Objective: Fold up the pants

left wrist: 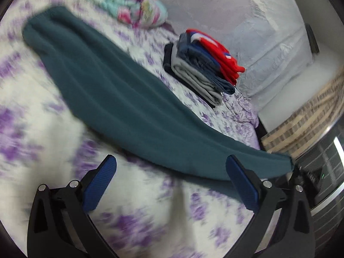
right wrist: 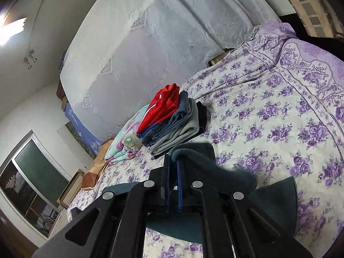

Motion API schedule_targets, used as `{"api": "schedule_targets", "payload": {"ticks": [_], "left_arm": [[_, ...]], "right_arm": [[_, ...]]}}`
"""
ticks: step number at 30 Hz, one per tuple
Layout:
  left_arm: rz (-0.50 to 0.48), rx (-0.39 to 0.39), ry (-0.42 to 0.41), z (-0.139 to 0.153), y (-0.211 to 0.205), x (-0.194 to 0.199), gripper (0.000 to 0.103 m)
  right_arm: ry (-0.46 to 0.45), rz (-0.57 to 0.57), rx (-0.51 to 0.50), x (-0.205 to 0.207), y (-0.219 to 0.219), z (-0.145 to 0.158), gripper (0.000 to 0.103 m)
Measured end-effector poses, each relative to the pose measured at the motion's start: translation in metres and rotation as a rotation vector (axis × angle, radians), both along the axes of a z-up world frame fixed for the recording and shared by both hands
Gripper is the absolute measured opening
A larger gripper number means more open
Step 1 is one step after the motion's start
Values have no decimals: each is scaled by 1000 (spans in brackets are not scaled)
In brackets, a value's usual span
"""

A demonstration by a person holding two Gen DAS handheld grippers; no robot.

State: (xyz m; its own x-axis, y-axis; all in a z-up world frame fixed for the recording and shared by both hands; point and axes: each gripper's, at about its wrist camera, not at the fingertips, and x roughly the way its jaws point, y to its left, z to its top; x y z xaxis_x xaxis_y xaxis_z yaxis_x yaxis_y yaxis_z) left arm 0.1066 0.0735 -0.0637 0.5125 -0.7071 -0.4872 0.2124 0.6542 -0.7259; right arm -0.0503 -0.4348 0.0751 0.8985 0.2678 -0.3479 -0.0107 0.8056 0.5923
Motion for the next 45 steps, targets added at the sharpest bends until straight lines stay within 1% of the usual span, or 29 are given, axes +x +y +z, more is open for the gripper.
{"api": "schedule_targets", "payload": {"ticks": [1, 4, 6, 8, 10, 12, 14, 15, 16, 18, 19, 21, 22, 24, 26, 28, 32, 34, 37, 38, 39, 40, 41, 42, 43, 44, 45], "left_arm": [[1, -39, 23, -2, -3, 3, 99], [-20, -104, 36, -2, -9, 2, 99], [-33, -171, 67, -6, -13, 2, 99], [-24, -176, 74, -7, -17, 5, 99], [-10, -195, 64, -4, -16, 13, 99], [34, -241, 33, 3, -5, 26, 99], [120, -212, 14, 7, 11, 40, 99], [176, -192, 7, 7, 20, 44, 99], [242, -188, 2, 6, 35, 48, 98], [294, -229, -5, 6, 55, 52, 98], [315, -233, -12, 9, 62, 54, 98], [366, -169, -56, 21, 72, 54, 95], [389, -128, -94, 30, 76, 52, 92], [405, -88, -163, 44, 82, 50, 90], [392, -61, -173, 49, 83, 56, 90], [369, -17, -161, 51, 77, 73, 90], [385, 2, -166, 47, 76, 95, 89], [396, 15, -196, 54, 74, 105, 89], [396, 94, -297, 81, 57, 140, 89], [391, 147, -316, 88, 47, 162, 89], [405, 203, -321, 92, 38, 178, 89], [428, 241, -316, 95, 33, 189, 88], [434, 241, -306, 97, 31, 197, 88], [409, 211, -298, 97, 32, 197, 88], [369, 176, -293, 97, 35, 192, 89], [296, 150, -292, 96, 39, 178, 89], [247, 156, -289, 94, 44, 166, 90]], "right_arm": [[-6, -1, 2, -1, -1, 2, 6], [-32, 8, 13, -5, -4, 15, 6], [-50, 16, 10, -5, -4, 23, 6], [-67, 19, -7, -7, -2, 29, 6], [-70, 17, -2, -9, -1, 27, 6], [-59, 11, 19, -11, -3, 19, 6], [-39, -5, 37, -14, -8, 8, 6], [-31, -12, 42, -16, -11, 4, 6], [-20, -20, 53, -19, -14, -3, 6], [1, -29, 64, -20, -18, -13, 6], [21, -34, 63, -20, -19, -21, 6], [51, -42, 63, -20, -20, -33, 6], [61, -44, 69, -19, -22, -38, 6], [91, -44, 99, -15, -26, -52, 6], [111, -42, 98, -11, -28, -58, 6], [121, -40, 94, -4, -28, -62, 6], [137, -39, 83, 19, -36, -57, 6], [139, -35, 90, 40, -45, -50, 6], [136, -38, 49, 100, -55, -32, 6], [143, -46, 13, 129, -56, -28, 6], [159, -77, -15, 155, -59, -28, 6], [192, -110, -39, 179, -63, -32, 6], [213, -126, -46, 192, -66, -38, 6], [232, -139, -36, 202, -69, -46, 6], [241, -142, -12, 205, -71, -53, 6], [250, -137, 27, 203, -73, -66, 6], [255, -131, 36, 198, -72, -75, 6]]}}
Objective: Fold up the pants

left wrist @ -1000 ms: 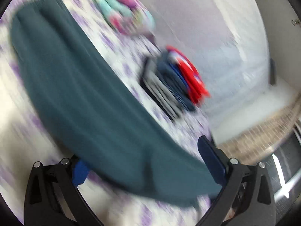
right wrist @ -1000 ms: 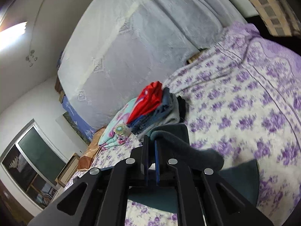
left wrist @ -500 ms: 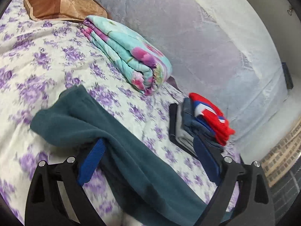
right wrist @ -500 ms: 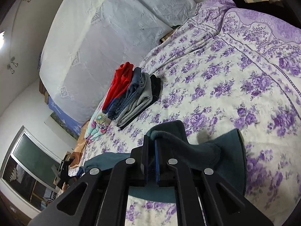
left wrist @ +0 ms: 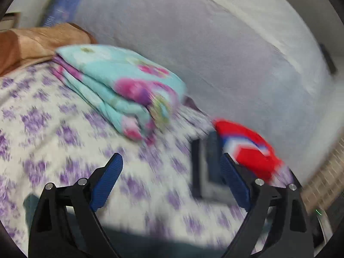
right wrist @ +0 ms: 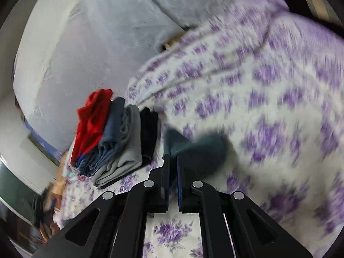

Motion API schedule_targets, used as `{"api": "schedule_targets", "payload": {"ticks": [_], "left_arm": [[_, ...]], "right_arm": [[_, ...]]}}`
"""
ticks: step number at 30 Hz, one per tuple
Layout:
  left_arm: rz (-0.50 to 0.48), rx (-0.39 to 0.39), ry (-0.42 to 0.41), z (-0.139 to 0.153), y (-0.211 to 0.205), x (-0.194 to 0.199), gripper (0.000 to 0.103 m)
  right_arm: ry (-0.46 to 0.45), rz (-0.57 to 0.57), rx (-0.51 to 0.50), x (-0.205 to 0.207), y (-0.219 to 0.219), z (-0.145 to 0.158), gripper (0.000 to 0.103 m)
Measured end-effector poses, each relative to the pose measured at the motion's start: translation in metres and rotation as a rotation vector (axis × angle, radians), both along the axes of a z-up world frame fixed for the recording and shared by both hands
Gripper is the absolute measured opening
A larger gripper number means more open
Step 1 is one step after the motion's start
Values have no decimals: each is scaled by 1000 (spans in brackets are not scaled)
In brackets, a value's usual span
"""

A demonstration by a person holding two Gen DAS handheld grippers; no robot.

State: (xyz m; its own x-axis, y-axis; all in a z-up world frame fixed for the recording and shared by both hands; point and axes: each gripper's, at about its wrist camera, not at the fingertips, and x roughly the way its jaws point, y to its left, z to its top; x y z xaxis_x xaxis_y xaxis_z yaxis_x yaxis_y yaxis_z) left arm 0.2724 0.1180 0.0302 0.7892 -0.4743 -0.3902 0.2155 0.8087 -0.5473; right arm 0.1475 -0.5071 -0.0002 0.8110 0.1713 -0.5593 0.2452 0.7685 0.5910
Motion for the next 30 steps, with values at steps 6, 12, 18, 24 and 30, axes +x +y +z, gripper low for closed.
{"api": "schedule_targets", "payload": {"ticks": [6, 12, 18, 24, 30], "left_arm": [[74, 158, 48, -14, 59, -67, 96], [48, 426, 69, -32, 56, -114, 96], [-55, 346, 274, -85, 58, -124, 96], [-48, -170, 316, -100, 106, -90, 96], [-17, -207, 359, -105, 105, -86, 46]], "right_arm": [[39, -4, 40, -30, -12, -31, 7], [68, -55, 67, -40, -24, -48, 9], [73, -51, 95, -43, -25, -55, 9], [82, -58, 108, -54, -23, -60, 9], [51, -60, 106, -70, -18, -56, 9]]}}
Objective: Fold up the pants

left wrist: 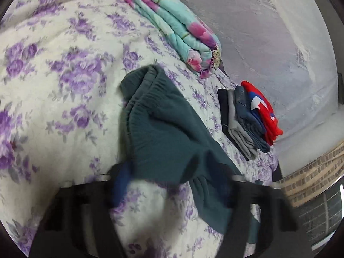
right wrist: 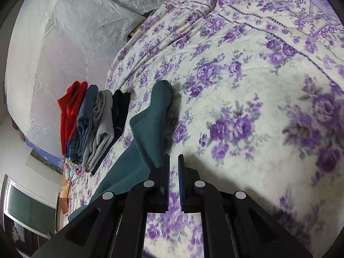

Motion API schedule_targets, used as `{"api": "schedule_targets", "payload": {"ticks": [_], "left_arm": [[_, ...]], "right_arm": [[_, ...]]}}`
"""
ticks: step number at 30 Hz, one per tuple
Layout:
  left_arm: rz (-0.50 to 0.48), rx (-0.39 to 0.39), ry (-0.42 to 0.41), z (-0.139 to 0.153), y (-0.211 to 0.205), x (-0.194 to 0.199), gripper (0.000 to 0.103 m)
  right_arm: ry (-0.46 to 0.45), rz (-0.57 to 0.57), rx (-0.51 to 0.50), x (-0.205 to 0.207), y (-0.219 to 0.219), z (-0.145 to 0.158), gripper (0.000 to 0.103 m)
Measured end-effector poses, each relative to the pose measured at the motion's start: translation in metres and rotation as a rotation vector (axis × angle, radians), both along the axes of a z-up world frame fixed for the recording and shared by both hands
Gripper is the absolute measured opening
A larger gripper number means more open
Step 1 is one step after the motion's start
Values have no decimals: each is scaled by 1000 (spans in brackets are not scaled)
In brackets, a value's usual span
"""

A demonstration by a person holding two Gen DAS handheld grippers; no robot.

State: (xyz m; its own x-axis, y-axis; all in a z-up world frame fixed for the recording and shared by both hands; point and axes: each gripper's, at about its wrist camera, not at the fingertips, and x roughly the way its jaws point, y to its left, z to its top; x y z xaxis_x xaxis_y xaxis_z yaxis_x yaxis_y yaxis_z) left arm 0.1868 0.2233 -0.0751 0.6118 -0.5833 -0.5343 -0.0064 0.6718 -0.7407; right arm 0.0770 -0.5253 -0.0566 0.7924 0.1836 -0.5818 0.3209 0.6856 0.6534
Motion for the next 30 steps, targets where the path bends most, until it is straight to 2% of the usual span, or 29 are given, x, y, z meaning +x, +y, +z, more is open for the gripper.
{"api": "schedule_targets", "payload": {"ticks": [1, 2, 4, 9, 12, 16, 19, 20, 21, 23, 24, 26, 28, 30], "left_arm": [[0, -10, 9, -1, 1, -3, 32], [-1, -9, 14, -2, 1, -5, 25], [0, 0, 8, 0, 0, -10, 18], [27, 130, -105, 33, -7, -10, 15], [27, 182, -175, 62, -15, 13, 15], [29, 268, -263, 112, -44, 88, 15], [51, 348, -271, 128, -72, 144, 16], [81, 396, -230, 125, -80, 166, 17], [94, 400, -179, 118, -84, 180, 21], [79, 363, -56, 99, -85, 196, 52], [73, 341, -38, 93, -82, 191, 57], [64, 313, -69, 86, -70, 164, 73], [66, 308, -84, 82, -47, 129, 80], [63, 258, -70, 74, -24, 100, 82]], "right_arm": [[-2, 8, -10, -2, 3, 1, 9], [-1, 17, -25, -4, 7, 2, 9], [2, 30, -49, -5, 13, 4, 9], [10, 44, -81, -5, 20, 5, 9], [11, 44, -88, -5, 20, 5, 9], [25, 39, -96, -2, 20, 2, 9], [30, 33, -101, 0, 19, 1, 9], [29, 30, -103, 0, 19, 1, 9], [27, 29, -101, -1, 18, 1, 9], [21, 30, -94, -1, 16, 1, 11], [19, 30, -94, -2, 16, 2, 13], [13, 34, -108, -2, 18, 4, 22], [12, 40, -136, -2, 22, 7, 27], [9, 47, -179, -2, 29, 11, 27]]}}
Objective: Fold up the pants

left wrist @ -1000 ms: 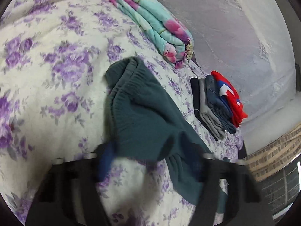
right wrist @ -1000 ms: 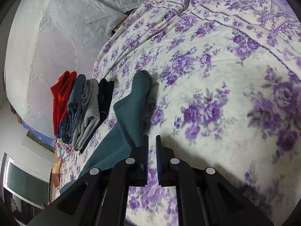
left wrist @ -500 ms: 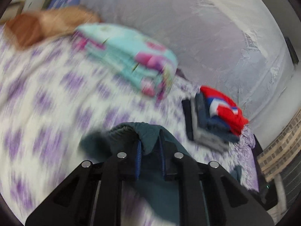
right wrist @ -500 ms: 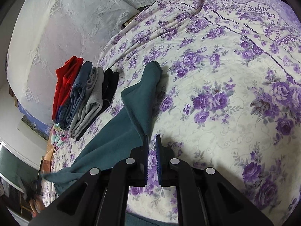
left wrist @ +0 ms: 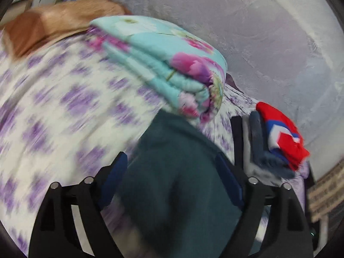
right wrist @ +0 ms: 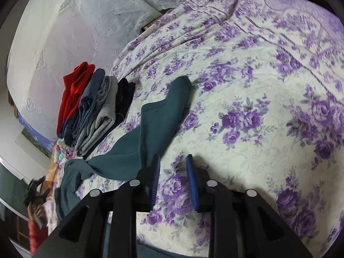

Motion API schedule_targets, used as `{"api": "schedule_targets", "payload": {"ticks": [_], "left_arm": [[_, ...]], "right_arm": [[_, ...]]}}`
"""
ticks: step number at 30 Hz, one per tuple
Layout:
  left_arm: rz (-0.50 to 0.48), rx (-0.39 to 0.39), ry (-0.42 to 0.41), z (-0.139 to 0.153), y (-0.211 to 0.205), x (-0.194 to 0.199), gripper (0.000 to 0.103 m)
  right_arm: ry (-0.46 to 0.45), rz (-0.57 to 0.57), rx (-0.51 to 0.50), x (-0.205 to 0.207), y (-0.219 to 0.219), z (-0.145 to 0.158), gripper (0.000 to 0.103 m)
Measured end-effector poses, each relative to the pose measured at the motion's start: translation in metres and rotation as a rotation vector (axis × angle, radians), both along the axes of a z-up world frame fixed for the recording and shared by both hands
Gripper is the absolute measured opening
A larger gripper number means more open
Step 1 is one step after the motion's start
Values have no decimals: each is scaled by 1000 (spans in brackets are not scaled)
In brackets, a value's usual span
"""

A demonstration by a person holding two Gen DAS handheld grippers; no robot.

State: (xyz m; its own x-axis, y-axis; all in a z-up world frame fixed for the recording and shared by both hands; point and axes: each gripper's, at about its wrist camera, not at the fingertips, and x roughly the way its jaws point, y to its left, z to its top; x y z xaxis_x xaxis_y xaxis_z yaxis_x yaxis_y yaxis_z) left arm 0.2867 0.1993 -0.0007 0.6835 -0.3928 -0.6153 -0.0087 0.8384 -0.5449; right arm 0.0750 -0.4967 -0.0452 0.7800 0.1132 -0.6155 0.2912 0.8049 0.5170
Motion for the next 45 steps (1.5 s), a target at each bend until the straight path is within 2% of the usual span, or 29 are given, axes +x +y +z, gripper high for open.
{"api": "schedule_targets", "payload": {"ticks": [3, 7, 9, 12, 15, 16, 17, 18, 19, 20, 21, 23, 25, 27, 28, 29, 31, 33, 37, 41, 45], "left_arm": [[7, -109, 63, -27, 32, -43, 82], [-24, -185, 133, -62, 33, -64, 82], [-42, -204, 118, -70, 20, -61, 84], [-81, -234, 100, -74, -4, -40, 93], [-79, -210, 79, -74, -18, -18, 94], [-59, -225, 64, -75, -17, -13, 92], [-33, -239, 50, -76, -13, -13, 72], [-8, -256, 52, -80, -8, -13, 59], [0, -275, 62, -84, -4, -13, 37], [15, -338, 80, -92, 4, -14, 19], [16, -404, 96, -99, 11, -14, 13], [11, -450, 97, -102, 15, -15, 9], [7, -412, 75, -96, 12, -19, 8], [0, -330, 39, -84, 5, -25, 7], [-9, -294, 23, -78, 1, -28, 7], [-15, -278, 17, -75, -1, -31, 6], [-21, -255, 7, -70, -2, -37, 6], [-20, -267, 17, -69, 4, -44, 6], [-17, -309, 38, -63, 21, -69, 5], [-27, -329, 22, -56, 34, -115, 5], [-14, -367, 2, -55, 45, -168, 5]], "right_arm": [[-29, -1, -44, -7, 8, 10, 27], [-92, 12, 7, -39, 21, 19, 28], [-107, 44, 48, -65, 34, 19, 28], [-105, 66, 66, -105, 45, 20, 28], [-85, 50, 83, -147, 50, 22, 28], [-74, 45, 85, -155, 51, 21, 28], [-55, 37, 88, -166, 52, 19, 28], [-38, 32, 93, -176, 54, 16, 28], [-20, 33, 99, -182, 57, 13, 29], [6, 41, 107, -188, 61, 8, 30], [24, 44, 118, -189, 63, 4, 33], [63, 44, 174, -182, 65, -9, 40], [64, 31, 225, -174, 62, -21, 39], [33, 6, 291, -159, 54, -29, 39], [18, 1, 305, -154, 52, -30, 35], [4, -23, 320, -146, 47, -34, 21], [-9, -55, 355, -136, 38, -41, 5], [-41, -65, 390, -133, 32, -41, 5], [-116, -37, 289, -146, 22, -2, 3], [-155, -82, 257, -174, -5, 22, 2], [-162, -142, 239, -204, -30, 25, 2]]}}
